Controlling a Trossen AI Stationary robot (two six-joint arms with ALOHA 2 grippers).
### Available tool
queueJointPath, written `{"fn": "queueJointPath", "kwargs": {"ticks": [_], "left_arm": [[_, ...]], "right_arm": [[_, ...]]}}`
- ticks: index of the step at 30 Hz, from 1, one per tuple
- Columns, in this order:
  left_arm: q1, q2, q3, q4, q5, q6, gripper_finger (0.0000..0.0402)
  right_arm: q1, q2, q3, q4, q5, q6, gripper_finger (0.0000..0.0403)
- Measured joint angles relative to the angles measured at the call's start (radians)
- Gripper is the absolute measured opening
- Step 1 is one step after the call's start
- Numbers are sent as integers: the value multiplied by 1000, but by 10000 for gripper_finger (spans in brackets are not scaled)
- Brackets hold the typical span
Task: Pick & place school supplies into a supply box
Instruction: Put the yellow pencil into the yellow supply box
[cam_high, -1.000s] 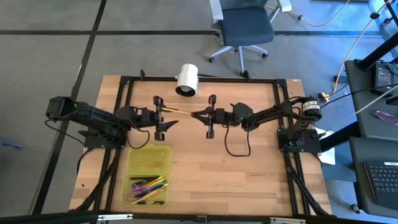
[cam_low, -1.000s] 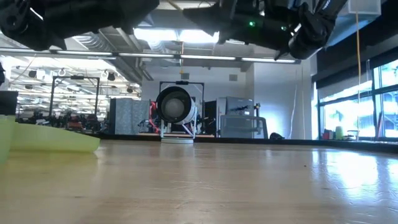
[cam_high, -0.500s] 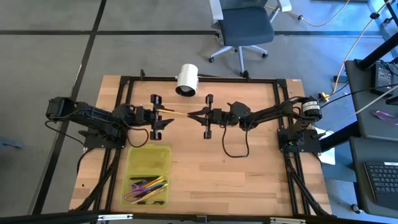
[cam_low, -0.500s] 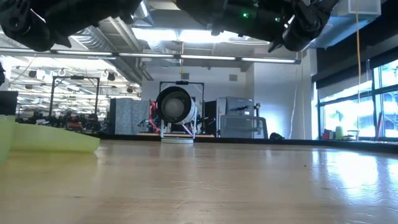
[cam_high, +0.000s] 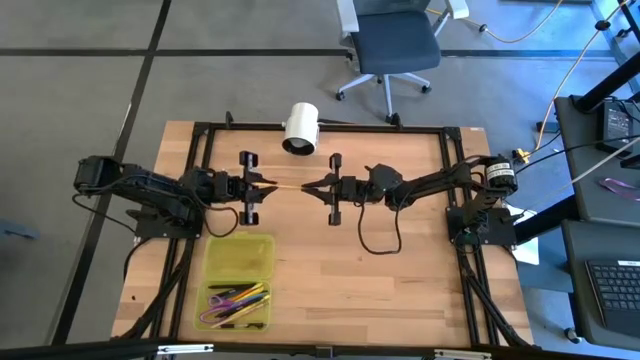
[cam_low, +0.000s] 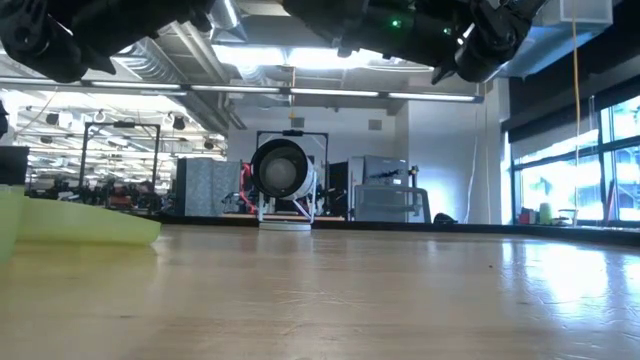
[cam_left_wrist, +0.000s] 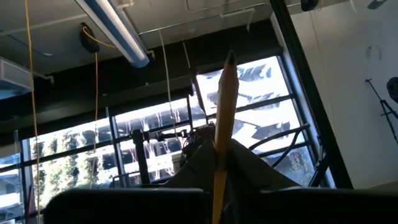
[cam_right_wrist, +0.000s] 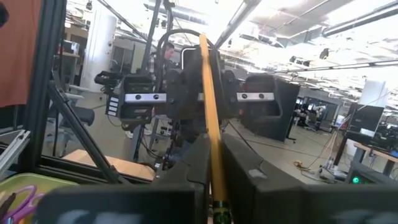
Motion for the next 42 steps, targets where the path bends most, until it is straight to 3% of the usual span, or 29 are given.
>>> {"fn": "queueJointPath", "kwargs": {"ticks": [9,18,23,29,36,42], "left_arm": [[0,-14,0,-65,-17,28,9],[0,-162,6,-441,-156,74,8],[0,-282,114,-924,-208,17,8],[-24,-275,402,-1667,-245,-166,8],[-95,-95,757,-2322,-185,-502,8],[-245,128,955,-2590,-40,-706,8]], "right_arm": [[-1,-16,0,-143,-13,-43,102],[5,-191,0,-488,-21,-35,185],[7,-342,0,-839,-20,54,194],[7,-403,-1,-1083,-20,228,192],[7,-398,-2,-1213,-17,316,192],[6,-398,-1,-1302,25,330,192]]}}
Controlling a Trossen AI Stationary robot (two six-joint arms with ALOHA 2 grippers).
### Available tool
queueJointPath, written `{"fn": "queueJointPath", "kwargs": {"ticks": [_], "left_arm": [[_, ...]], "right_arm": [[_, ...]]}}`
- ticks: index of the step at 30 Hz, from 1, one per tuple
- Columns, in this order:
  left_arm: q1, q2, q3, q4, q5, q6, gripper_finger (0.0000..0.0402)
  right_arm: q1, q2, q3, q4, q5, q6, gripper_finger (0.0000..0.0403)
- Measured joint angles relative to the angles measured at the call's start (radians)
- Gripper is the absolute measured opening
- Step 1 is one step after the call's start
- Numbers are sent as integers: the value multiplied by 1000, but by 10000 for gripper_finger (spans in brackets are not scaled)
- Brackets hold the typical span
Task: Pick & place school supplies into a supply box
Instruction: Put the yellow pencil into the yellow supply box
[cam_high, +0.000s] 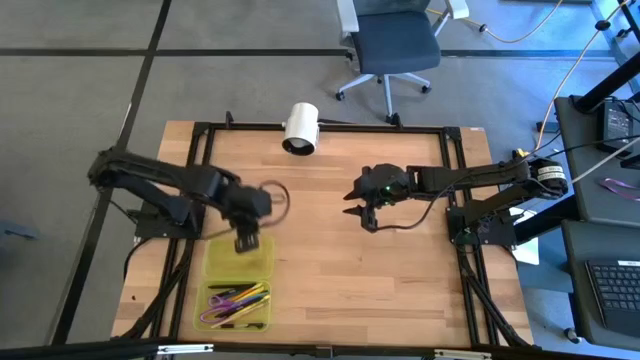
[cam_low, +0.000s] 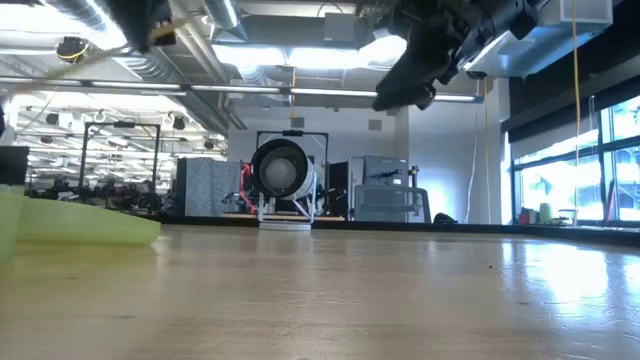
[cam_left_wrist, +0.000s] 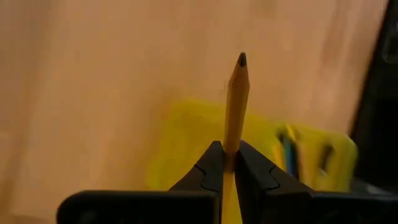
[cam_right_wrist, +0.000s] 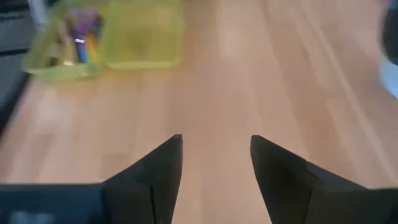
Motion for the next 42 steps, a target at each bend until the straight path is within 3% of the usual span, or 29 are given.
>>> {"fn": "queueJointPath", "kwargs": {"ticks": [6,13,19,30,42], "left_arm": [[-158,196,66,-24,131,-219,8],[-282,343,67,82,247,-453,9],[-336,403,68,162,253,-604,12],[-393,510,67,157,255,-672,14],[-410,635,67,152,316,-638,15]], "right_arm": [[-1,0,-35,-24,111,1,192],[1,0,-122,-2,114,81,192],[21,0,-192,30,114,160,192],[125,0,-318,185,114,260,192],[216,0,-320,236,114,261,192]]}}
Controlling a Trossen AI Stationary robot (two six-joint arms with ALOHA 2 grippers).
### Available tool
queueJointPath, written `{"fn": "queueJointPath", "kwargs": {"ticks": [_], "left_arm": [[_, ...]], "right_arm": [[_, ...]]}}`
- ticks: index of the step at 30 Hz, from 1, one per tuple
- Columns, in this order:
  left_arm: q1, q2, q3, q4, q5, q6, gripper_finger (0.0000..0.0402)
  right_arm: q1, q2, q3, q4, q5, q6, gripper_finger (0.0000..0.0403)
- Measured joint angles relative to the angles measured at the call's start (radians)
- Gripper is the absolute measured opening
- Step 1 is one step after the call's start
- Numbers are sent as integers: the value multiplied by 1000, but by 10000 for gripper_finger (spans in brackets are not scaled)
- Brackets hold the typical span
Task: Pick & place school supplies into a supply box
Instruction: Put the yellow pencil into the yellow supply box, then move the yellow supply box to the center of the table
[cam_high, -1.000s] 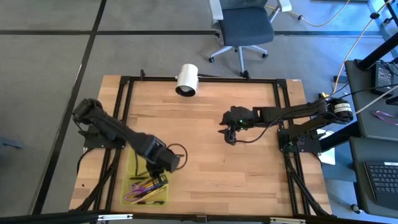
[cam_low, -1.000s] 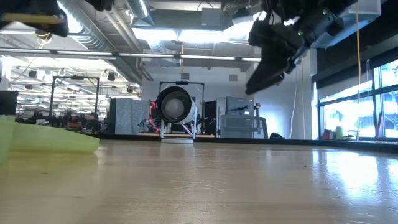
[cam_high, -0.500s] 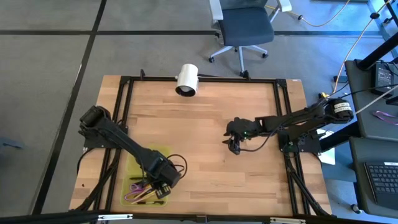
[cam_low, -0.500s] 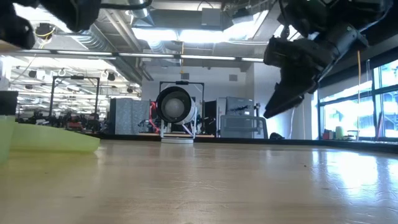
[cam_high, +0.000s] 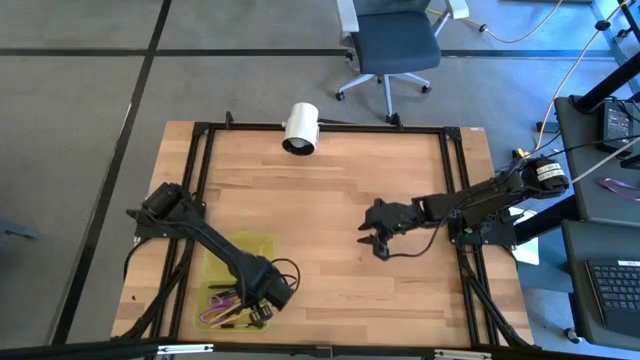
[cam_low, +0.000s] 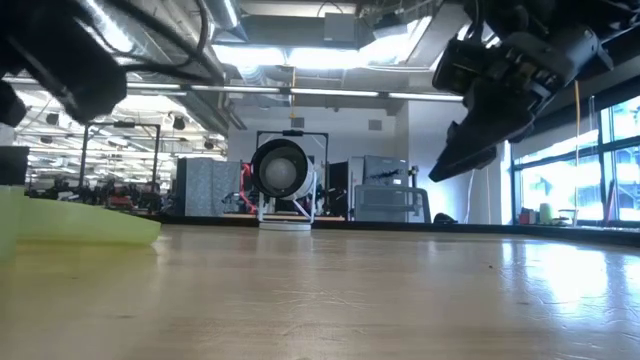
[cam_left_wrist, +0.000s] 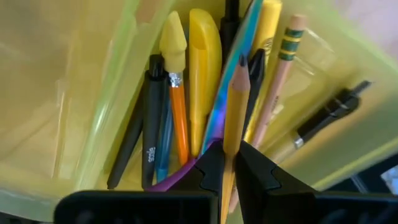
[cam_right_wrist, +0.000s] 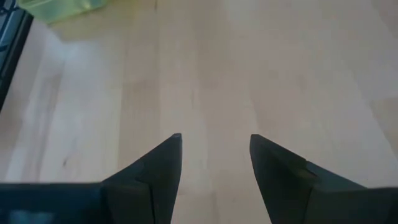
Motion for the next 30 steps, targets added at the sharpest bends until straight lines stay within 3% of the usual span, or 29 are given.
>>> {"fn": "queueJointPath", "kwargs": {"ticks": [9,21,30], "left_arm": [[13,36,0,0,3,53,31],[35,35,0,1,9,85,110],[30,-88,0,-34,-48,46,139]], "right_arm": [[36,0,0,-1,0,-1,192],[38,0,0,-3,0,-3,192],[38,0,0,-5,0,-6,192]]}}
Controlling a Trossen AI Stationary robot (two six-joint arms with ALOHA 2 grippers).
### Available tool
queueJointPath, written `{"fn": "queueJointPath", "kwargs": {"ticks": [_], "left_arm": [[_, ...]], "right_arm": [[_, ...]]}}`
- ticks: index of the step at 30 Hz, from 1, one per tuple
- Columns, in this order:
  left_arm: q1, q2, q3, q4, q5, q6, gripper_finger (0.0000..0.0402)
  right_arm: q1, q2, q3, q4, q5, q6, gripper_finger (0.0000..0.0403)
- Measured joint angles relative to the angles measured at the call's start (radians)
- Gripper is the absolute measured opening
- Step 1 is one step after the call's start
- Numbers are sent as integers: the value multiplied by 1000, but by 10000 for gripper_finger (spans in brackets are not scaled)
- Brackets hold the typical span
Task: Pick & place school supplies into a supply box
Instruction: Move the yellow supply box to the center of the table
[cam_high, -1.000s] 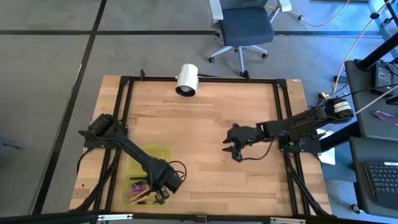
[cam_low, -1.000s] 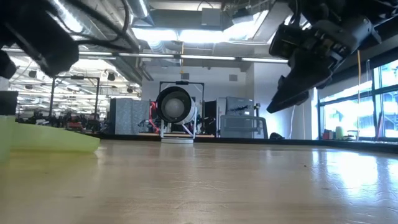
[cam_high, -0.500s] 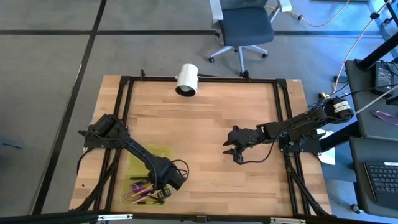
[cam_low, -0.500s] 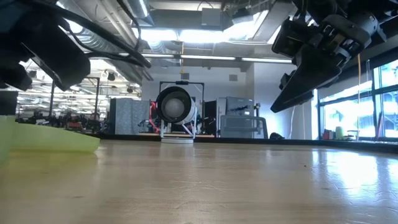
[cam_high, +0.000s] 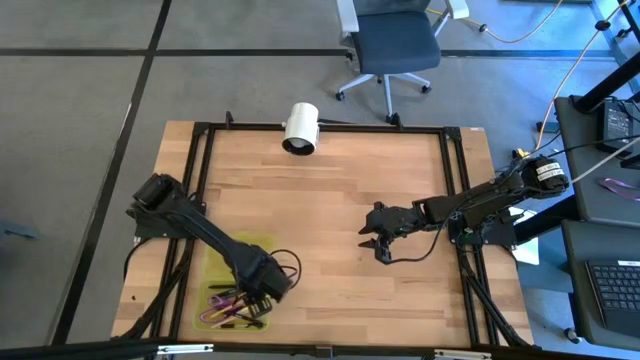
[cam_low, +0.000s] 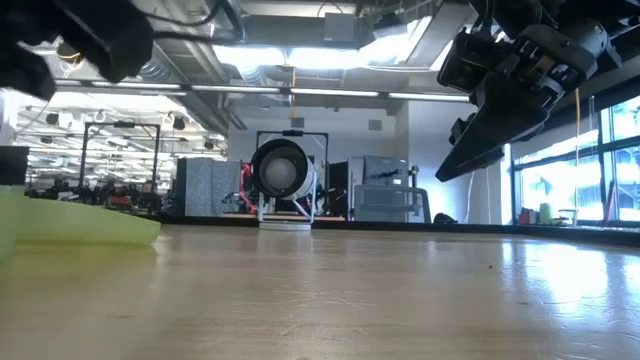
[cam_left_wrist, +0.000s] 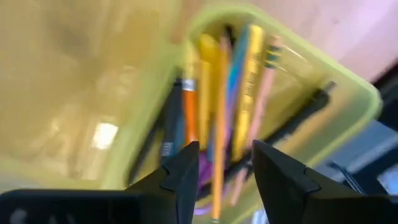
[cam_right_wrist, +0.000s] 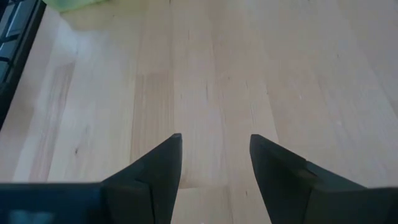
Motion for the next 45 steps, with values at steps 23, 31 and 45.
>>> {"fn": "queueJointPath", "kwargs": {"ticks": [23,31,45], "left_arm": [[-4,8,-29,-56,-173,214,92],[-4,33,-29,-60,-182,227,80],[-9,43,-29,-53,-174,266,38]], "right_arm": [[0,0,0,-9,0,-5,192],[0,0,0,-17,0,-4,192],[0,0,0,-17,0,-1,192]]}}
